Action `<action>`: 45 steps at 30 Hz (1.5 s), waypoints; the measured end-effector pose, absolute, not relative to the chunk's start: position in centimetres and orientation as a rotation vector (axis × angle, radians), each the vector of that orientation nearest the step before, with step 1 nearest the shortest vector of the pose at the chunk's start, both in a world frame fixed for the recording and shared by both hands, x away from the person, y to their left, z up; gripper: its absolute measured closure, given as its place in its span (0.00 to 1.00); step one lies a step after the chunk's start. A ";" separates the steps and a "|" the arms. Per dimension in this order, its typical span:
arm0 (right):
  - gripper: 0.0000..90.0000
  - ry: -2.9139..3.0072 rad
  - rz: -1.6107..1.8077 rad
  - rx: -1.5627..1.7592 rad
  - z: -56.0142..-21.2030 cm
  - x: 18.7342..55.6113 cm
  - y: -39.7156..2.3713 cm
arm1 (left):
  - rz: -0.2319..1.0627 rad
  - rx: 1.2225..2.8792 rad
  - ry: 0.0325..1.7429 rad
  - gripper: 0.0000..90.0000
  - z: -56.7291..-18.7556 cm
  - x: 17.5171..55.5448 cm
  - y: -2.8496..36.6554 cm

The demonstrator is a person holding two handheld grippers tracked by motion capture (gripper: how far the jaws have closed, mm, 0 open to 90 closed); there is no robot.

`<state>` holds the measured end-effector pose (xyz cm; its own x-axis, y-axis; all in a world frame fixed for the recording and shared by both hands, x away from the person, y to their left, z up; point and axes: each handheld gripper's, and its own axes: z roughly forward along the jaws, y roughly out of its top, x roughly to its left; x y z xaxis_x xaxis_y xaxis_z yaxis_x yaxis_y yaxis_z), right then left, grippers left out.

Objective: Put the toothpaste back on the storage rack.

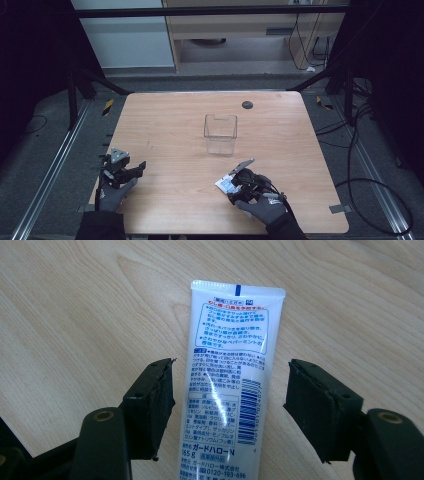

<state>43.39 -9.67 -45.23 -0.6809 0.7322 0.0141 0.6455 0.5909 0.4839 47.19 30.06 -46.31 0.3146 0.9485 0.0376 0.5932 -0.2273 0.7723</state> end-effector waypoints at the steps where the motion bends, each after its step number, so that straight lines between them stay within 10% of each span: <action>1: 0.40 2.635 0.684 1.152 -45.3 43.5 -9.6 | 0.687 1.923 1.363 0.37 -46.3 47.2 30.1; 29: 0.47 2.709 0.552 1.213 -47.4 44.8 -8.5 | 0.686 1.929 1.362 0.37 -46.4 47.3 30.0; 45: 0.78 2.740 0.610 1.240 -45.4 44.6 -9.8 | 0.683 1.924 1.362 0.37 -46.3 47.3 30.1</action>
